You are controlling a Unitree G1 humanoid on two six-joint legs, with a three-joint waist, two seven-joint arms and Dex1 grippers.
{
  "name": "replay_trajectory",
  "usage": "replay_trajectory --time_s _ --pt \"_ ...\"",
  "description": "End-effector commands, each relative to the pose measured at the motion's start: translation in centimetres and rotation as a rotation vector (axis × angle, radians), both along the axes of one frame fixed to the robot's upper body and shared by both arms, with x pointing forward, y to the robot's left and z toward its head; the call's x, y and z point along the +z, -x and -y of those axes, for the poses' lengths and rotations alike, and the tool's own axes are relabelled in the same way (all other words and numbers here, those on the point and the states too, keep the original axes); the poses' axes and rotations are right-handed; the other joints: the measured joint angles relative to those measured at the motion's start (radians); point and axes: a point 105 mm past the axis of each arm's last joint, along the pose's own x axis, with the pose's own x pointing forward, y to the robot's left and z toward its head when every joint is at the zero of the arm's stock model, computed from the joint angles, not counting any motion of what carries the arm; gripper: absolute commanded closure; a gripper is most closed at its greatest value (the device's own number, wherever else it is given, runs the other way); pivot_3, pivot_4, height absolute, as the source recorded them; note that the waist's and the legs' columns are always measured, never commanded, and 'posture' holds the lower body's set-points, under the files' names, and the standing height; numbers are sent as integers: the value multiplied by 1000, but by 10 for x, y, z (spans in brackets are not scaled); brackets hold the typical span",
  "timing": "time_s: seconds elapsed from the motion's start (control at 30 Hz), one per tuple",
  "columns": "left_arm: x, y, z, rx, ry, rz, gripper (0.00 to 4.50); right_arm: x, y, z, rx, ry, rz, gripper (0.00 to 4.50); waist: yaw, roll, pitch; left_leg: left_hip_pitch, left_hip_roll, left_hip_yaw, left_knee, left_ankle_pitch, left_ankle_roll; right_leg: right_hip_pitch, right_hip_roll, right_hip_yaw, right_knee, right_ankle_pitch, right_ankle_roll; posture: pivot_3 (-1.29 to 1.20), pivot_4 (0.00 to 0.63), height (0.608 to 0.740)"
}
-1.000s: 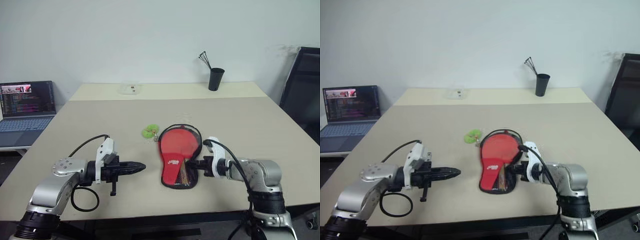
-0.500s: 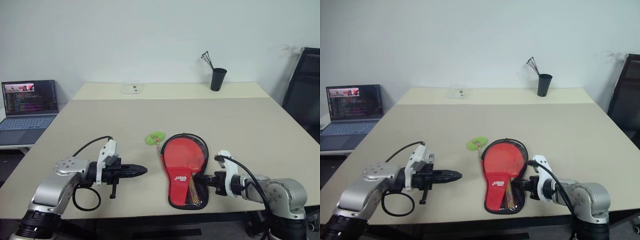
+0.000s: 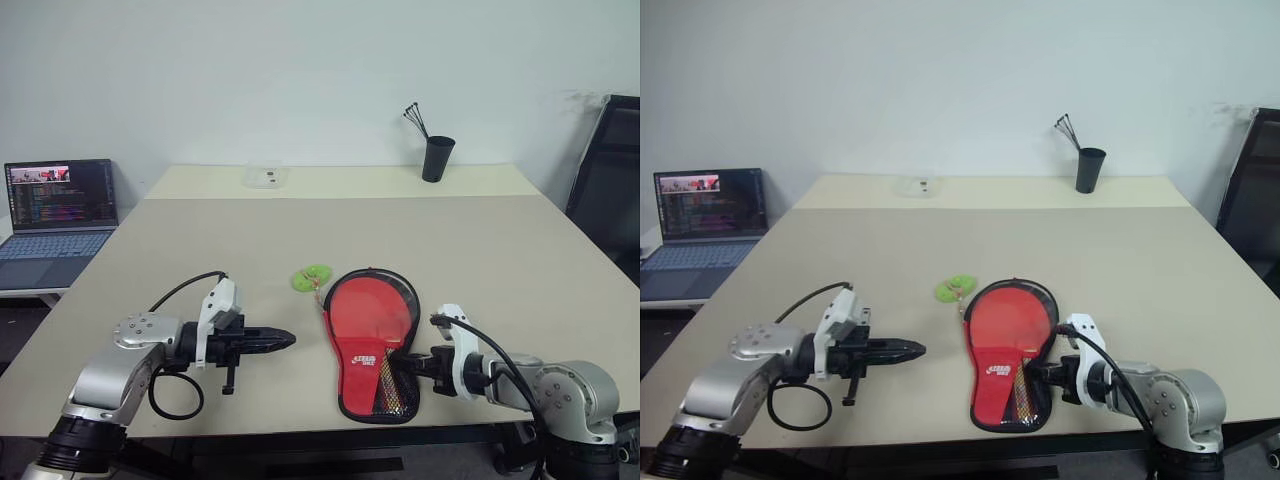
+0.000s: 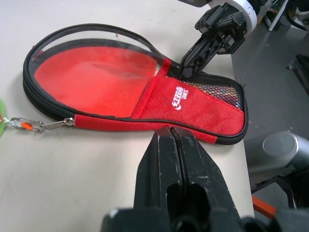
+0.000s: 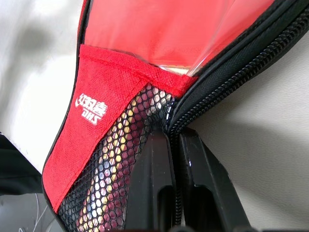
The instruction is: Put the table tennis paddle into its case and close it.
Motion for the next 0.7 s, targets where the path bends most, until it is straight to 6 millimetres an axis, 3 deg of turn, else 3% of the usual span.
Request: replay_trajectory --time_s 0.03,0.2,0.4,0.47,0.63,0.7 --pt "6 -1 3 -10 7 36 4500 1 -2 8 -19 12 -6 4479 0 0 0 0 0 0 0 0 0 0 0 0 0 0 0 0 150 740" --pt "6 -3 4 2 15 39 4500 4 -5 7 -27 5 3 4479 0 0 0 0 0 0 0 0 0 0 0 0 0 0 0 0 150 740" --pt "8 -15 1 77 28 82 4500 18 -12 16 -28 93 103 2747 0 0 0 0 0 0 1 0 0 0 0 0 0 0 0 0 150 740" --pt "11 -24 -1 130 42 114 4500 26 -11 20 47 180 194 2075 3 0 0 0 0 0 1 0 0 0 -1 0 0 0 0 0 150 740" --pt "15 -44 -5 254 71 163 4500 33 13 26 334 321 291 266 2 0 1 -2 -1 -1 1 0 0 0 -1 -1 -2 0 1 0 150 740" --pt "15 -54 -9 311 54 199 4500 36 21 27 427 332 310 21 2 0 1 -2 -1 0 1 -1 1 0 -1 -1 -3 0 1 0 150 740"
